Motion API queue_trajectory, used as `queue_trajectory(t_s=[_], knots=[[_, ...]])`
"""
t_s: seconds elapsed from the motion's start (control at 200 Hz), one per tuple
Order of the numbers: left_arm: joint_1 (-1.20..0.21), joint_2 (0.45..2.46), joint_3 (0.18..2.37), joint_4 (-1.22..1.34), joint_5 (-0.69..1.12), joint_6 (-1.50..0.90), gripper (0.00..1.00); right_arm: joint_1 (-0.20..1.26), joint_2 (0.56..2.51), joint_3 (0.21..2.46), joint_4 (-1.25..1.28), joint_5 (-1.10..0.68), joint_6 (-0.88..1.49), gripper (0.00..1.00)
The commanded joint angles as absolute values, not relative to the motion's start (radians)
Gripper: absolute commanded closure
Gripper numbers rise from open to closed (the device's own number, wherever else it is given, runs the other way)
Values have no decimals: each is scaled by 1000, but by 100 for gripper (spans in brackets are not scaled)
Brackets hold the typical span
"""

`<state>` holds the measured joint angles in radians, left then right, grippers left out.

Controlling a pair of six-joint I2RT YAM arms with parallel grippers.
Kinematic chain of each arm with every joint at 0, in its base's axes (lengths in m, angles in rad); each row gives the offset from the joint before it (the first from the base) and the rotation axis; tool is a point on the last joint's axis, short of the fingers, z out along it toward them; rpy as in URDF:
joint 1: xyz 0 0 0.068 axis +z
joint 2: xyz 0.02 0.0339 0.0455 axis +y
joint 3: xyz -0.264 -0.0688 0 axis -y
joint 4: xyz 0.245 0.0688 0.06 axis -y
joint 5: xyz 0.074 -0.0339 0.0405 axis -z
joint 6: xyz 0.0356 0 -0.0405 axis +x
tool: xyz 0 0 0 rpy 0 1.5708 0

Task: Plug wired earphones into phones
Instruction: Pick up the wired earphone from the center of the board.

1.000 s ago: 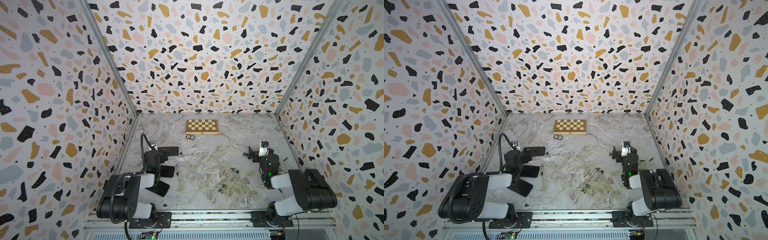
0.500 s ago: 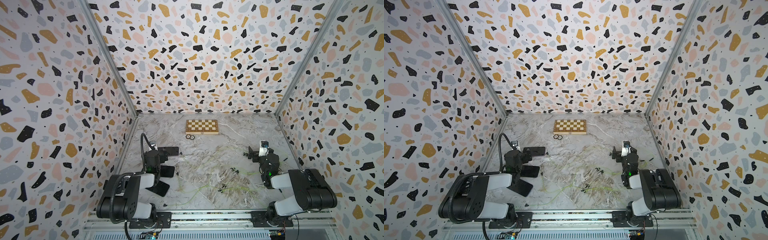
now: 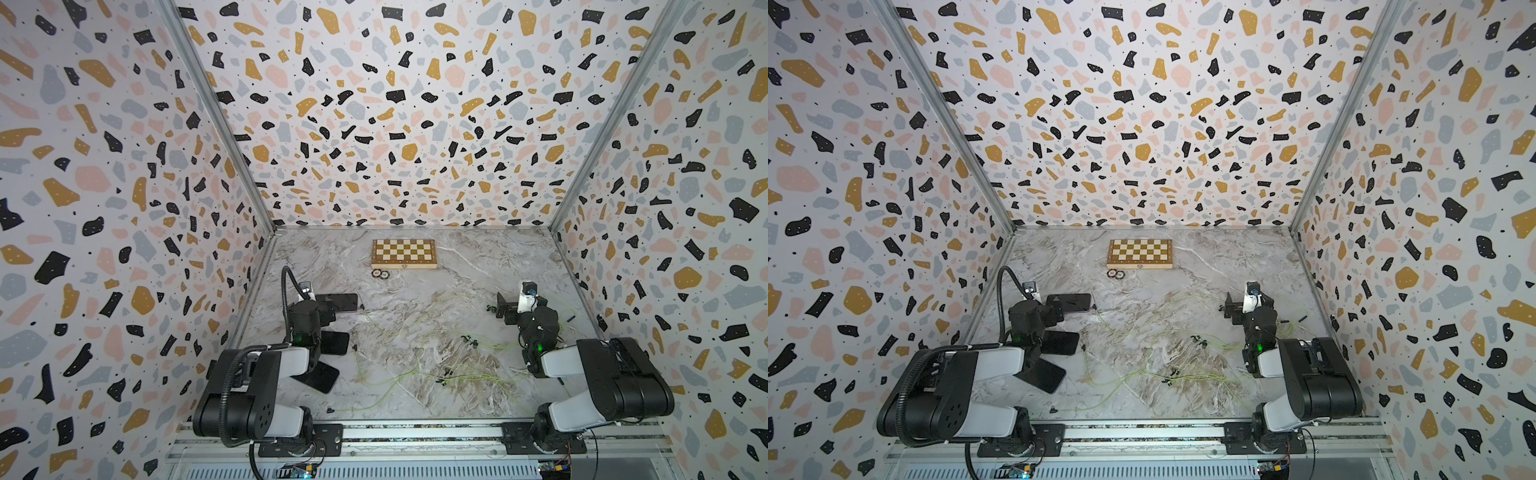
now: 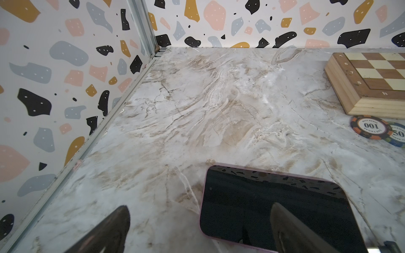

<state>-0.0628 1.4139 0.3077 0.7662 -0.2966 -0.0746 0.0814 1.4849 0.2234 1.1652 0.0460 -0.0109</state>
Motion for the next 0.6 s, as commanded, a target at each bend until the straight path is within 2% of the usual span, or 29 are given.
queue_trajectory(t_s=[0.0, 0.065, 0.15, 0.19, 0.23, 0.285, 0.33, 0.4, 0.476, 0.591], knots=[[-61, 1394, 316, 827, -303, -71, 1, 111, 1420, 227, 1154, 89, -40, 1], [-67, 1309, 350, 724, -269, -46, 1, 173, 1286, 289, 915, 222, -44, 1], [-70, 1148, 483, 322, -358, -167, 1, 188, 1151, 411, 589, 233, 7, 1], [-69, 1088, 528, 201, -411, -273, 1, 181, 1112, 430, 537, 233, 78, 1], [-69, 1030, 557, 125, -391, -322, 1, 172, 1076, 445, 489, 238, 159, 1], [-69, 958, 582, 49, -348, -424, 1, 150, 1028, 491, 331, 261, 322, 1], [-69, 899, 604, -58, -353, -596, 1, 124, 1003, 540, 177, 302, 471, 1], [-66, 827, 626, -254, -378, -820, 1, 38, 985, 582, 77, 166, 531, 1], [-60, 753, 612, -263, -282, -809, 1, -15, 981, 610, 50, 11, 520, 1], [-58, 690, 634, -323, -101, -811, 1, -21, 994, 656, 2, -21, 527, 1]])
